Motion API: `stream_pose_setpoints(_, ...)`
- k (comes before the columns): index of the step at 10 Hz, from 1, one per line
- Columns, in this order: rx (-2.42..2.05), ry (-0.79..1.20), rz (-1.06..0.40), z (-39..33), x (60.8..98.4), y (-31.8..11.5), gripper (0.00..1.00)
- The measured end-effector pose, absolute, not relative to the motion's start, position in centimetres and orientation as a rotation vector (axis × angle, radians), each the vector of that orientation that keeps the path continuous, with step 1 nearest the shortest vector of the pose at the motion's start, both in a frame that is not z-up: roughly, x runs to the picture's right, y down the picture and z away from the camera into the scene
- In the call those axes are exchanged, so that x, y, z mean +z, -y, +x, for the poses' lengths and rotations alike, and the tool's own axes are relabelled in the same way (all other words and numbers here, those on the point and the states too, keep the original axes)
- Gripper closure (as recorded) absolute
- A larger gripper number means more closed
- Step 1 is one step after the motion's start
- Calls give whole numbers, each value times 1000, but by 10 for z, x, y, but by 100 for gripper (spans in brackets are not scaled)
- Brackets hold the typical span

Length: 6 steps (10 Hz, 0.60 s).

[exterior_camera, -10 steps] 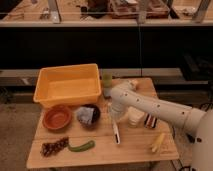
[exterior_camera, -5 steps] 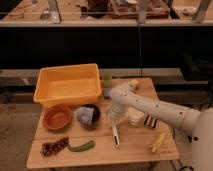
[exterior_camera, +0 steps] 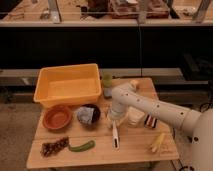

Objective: Place brush in tray

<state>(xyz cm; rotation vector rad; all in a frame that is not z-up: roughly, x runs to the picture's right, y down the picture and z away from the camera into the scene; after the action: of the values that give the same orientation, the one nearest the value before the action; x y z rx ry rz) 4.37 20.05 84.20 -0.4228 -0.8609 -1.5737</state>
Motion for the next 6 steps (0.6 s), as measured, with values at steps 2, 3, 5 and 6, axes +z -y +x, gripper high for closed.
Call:
stream_pose_setpoints(2, -1568, 864, -423, 44, 843, -202, 73)
stream_pose_setpoints(3, -1567, 864, -424, 45, 843, -202, 80)
stream_pose_setpoints(5, -1562, 861, -431, 45, 843, -202, 86)
stream_pose_setpoints(6, -1559, 858, -433, 45, 843, -202, 86)
